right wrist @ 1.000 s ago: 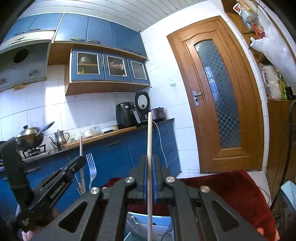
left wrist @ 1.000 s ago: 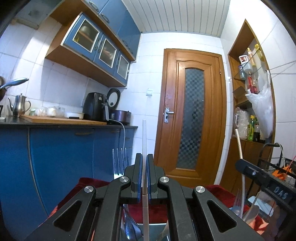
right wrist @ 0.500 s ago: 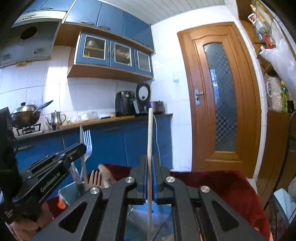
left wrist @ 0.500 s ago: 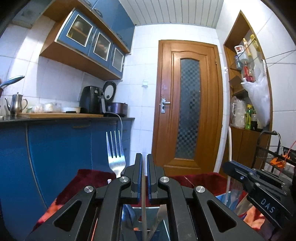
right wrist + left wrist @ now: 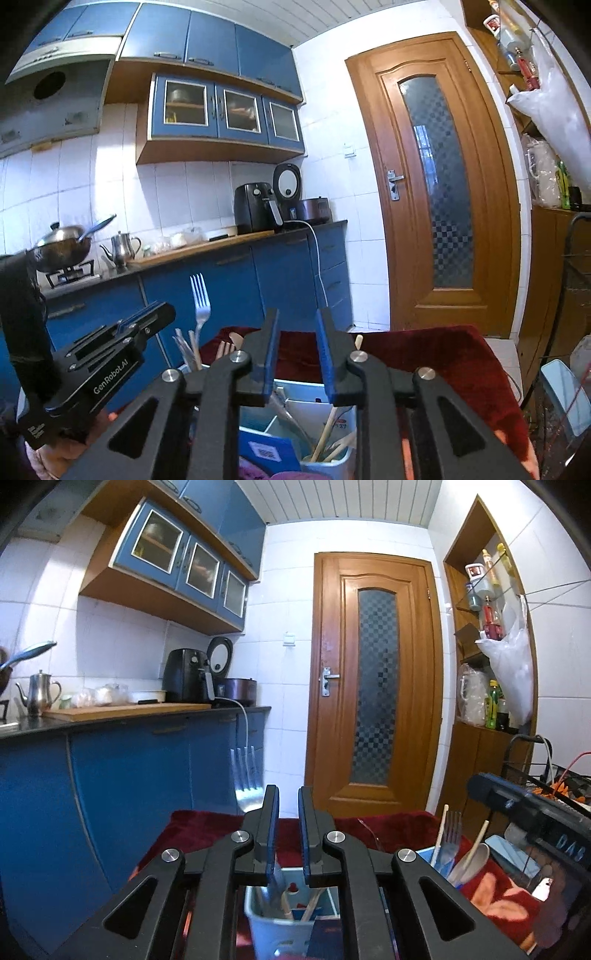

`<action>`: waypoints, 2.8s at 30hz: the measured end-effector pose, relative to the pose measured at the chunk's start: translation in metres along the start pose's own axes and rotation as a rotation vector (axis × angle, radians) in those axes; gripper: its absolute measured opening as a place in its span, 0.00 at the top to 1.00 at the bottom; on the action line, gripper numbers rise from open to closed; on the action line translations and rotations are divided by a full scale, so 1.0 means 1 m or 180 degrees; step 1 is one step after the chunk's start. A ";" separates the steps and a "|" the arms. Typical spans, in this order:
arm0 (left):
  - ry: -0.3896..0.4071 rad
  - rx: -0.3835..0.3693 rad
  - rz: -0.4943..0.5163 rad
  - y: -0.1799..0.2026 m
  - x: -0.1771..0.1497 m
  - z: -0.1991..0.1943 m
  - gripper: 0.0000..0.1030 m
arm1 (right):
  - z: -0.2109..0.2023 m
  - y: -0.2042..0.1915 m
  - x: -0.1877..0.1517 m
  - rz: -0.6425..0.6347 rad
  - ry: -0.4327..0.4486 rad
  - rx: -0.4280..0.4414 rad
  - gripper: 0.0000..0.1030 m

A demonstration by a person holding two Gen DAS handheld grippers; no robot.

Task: Organize utensils

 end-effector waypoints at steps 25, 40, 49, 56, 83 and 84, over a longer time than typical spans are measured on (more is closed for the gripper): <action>-0.0481 0.0112 0.0107 -0.020 0.004 -0.143 0.70 | -0.122 -0.069 -0.008 -0.0012 -0.0231 0.0094 0.59; -0.0534 0.0149 0.0190 -0.010 -0.056 -0.162 0.26 | -0.145 -0.067 -0.069 -0.0044 -0.0391 -0.0133 0.24; -0.0539 0.0375 0.0145 -0.029 -0.090 -0.152 0.26 | -0.142 -0.057 -0.114 -0.0166 -0.0499 -0.0386 0.09; -0.0572 0.0486 0.0082 -0.038 -0.112 -0.143 0.25 | -0.136 -0.047 -0.137 -0.0218 -0.0519 -0.0595 0.08; -0.0638 0.0546 0.0006 -0.043 -0.126 -0.136 0.25 | -0.135 -0.040 -0.144 -0.0197 -0.0489 -0.0666 0.08; -0.0635 0.0542 0.0007 -0.043 -0.126 -0.136 0.25 | -0.135 -0.040 -0.144 -0.0196 -0.0489 -0.0666 0.08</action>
Point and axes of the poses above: each gripper's, at about its wrist camera, not at the fingertips, and z roughly the way its jaws point, y to its right, x to its top, the point moved 7 cm from there along z, roughly the way its jaws point, and after that the axes turned 4 degrees about -z, right-handed, at the moved point
